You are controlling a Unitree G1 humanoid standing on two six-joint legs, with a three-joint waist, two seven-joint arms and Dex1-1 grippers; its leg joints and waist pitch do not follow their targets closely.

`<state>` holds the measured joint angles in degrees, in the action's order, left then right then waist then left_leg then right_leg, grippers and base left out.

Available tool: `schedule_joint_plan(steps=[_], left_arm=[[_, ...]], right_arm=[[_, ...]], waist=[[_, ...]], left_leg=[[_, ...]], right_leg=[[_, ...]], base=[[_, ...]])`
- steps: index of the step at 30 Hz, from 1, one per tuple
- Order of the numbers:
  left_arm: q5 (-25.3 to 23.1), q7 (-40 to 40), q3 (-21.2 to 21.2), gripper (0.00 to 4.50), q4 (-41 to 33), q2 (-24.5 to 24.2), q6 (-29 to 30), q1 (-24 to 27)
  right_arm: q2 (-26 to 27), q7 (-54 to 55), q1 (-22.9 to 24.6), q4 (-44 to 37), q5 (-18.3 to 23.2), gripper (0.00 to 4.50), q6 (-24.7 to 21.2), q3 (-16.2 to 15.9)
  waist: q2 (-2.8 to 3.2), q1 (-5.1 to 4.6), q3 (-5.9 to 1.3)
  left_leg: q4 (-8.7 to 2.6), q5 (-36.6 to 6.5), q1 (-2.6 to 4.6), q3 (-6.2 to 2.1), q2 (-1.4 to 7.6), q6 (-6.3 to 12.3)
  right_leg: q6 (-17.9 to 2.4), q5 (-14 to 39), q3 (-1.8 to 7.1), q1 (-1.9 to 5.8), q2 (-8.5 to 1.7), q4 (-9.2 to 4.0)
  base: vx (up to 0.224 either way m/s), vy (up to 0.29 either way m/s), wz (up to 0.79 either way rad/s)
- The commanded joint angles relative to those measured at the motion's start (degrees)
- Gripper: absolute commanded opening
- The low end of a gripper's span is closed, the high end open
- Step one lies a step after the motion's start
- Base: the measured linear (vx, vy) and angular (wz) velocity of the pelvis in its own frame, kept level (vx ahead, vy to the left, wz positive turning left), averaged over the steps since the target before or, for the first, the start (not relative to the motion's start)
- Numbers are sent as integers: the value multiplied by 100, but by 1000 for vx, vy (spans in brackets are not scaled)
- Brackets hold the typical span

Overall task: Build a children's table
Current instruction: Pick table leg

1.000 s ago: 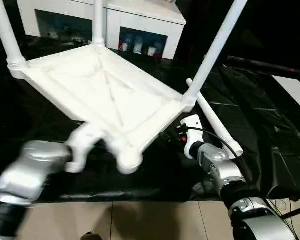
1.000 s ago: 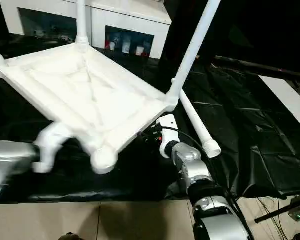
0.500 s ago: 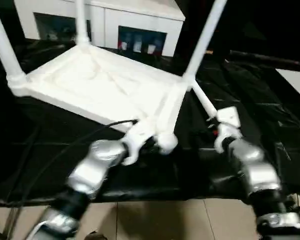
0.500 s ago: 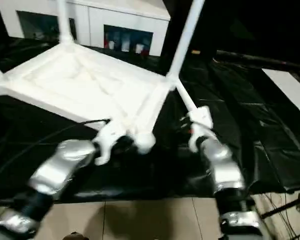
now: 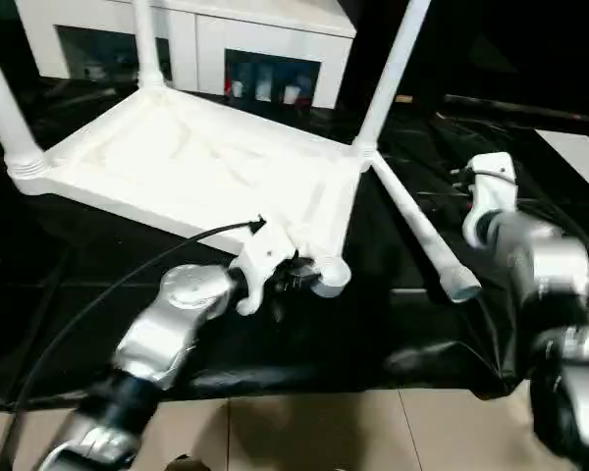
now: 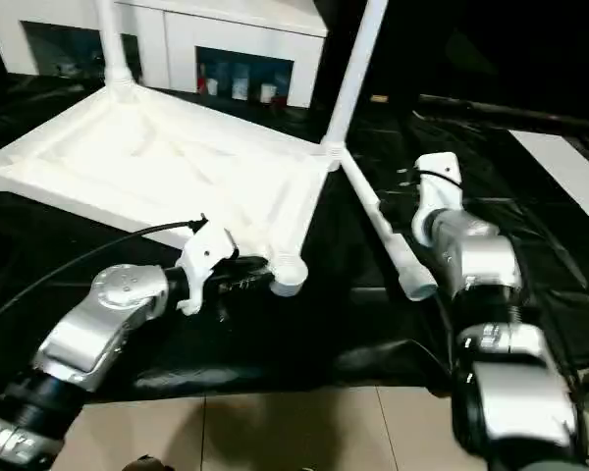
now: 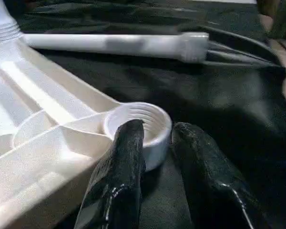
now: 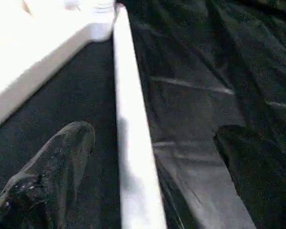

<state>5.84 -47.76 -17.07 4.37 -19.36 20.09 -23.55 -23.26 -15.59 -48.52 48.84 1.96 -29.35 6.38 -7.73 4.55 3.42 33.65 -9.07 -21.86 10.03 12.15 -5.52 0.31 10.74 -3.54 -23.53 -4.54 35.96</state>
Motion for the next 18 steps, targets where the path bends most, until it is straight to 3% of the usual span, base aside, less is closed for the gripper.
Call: schedule_joint_plan(steps=[1, 2, 3, 4, 6, 7, 9, 12, 15, 16, 17, 18], left_arm=[[144, -249, -103, 139, -455, -156, 302, 83], [251, -419, -84, 139, -710, -328, 489, 152], [251, -419, -84, 139, -710, -328, 489, 152], [374, -605, -58, 139, -1022, -559, 718, 225], [450, -710, -39, 139, -1255, -730, 910, 268], [526, -811, -4, 139, -1466, -898, 1096, 288], [563, -856, 20, 139, -1578, -974, 1197, 301], [666, -1010, 70, 139, -1900, -1237, 1447, 290], [913, -1149, 229, 139, -2283, -1501, 1805, 191], [913, -1149, 229, 139, -2283, -1501, 1805, 191], [985, -1177, 284, 139, -2378, -1573, 1893, 149], [1057, -1197, 332, 139, -2473, -1646, 1988, 117]], right_arm=[[-212, -75, -270, 623, -94, 446, 1, -29], [-257, -246, -448, 965, -44, 446, -58, -30], [-257, -246, -448, 965, -44, 446, -58, -30], [-295, -475, -654, 1385, -54, 446, -107, -28], [-322, -605, -796, 1678, -107, 446, -130, -39], [-346, -743, -889, 1869, -171, 446, -177, -89], [-357, -813, -936, 1966, -212, 446, -178, -123], [-381, -959, -1070, 2244, -229, 446, -238, -136], [-432, -962, -1192, 2496, -308, 446, -187, -172], [-432, -962, -1192, 2496, -308, 446, -187, -172], [-447, -986, -1220, 2557, -340, 446, -181, -191], [-459, -1042, -1249, 2616, -373, 446, -177, -222]], waist=[[41, 5, -346], [39, -13, -351], [67, -2, -309], [76, -4, -245], [72, -5, -227], [163, 0, -123], [130, -14, -96], [195, 6, 30], [273, 14, 147], [257, 4, 145], [285, 19, 155], [287, 3, 218]], left_leg=[[-339, -894, 108, 56, 76, -143], [-337, -816, 77, 49, 75, -128], [-337, -849, 88, 60, 72, -121], [-355, -1011, 78, 57, 69, -113], [-356, -1108, 78, 55, 73, -141], [-386, -1196, 62, 35, 70, -184], [-386, -1342, 70, 37, 74, -211], [-412, -1349, 53, 21, 68, -228], [-396, -856, 16, 22, 47, -155], [-386, -760, 20, 38, 44, -131], [-349, -311, -6, 35, 26, -24], [-340, -86, -33, 49, 8, 111]], right_leg=[[-975, 651, 226, 244, -256, -355], [-1004, 509, 226, 265, -244, -319], [-1009, 499, 230, 230, -241, -324], [-985, 669, 231, 208, -230, -345], [-989, 815, 234, 205, -235, -358], [-1000, 852, 234, 159, -234, -344], [-1047, 1050, 239, 171, -235, -377], [-1093, 1062, 247, 157, -245, -376], [-1275, 512, 260, 170, -245, -301], [-1330, 371, 259, 175, -226, -296], [-1444, -225, 266, 198, -217, -227], [-1536, -547, 263, 177, -183, -216]], base=[[0, 0, 0], [0, 0, 0], [0, 0, 0], [0, 0, 0], [0, 0, 0], [0, 0, 0], [0, 0, 0], [0, 0, 0], [0, 0, 0], [0, 0, 0], [0, 0, 0], [0, 0, 0]])
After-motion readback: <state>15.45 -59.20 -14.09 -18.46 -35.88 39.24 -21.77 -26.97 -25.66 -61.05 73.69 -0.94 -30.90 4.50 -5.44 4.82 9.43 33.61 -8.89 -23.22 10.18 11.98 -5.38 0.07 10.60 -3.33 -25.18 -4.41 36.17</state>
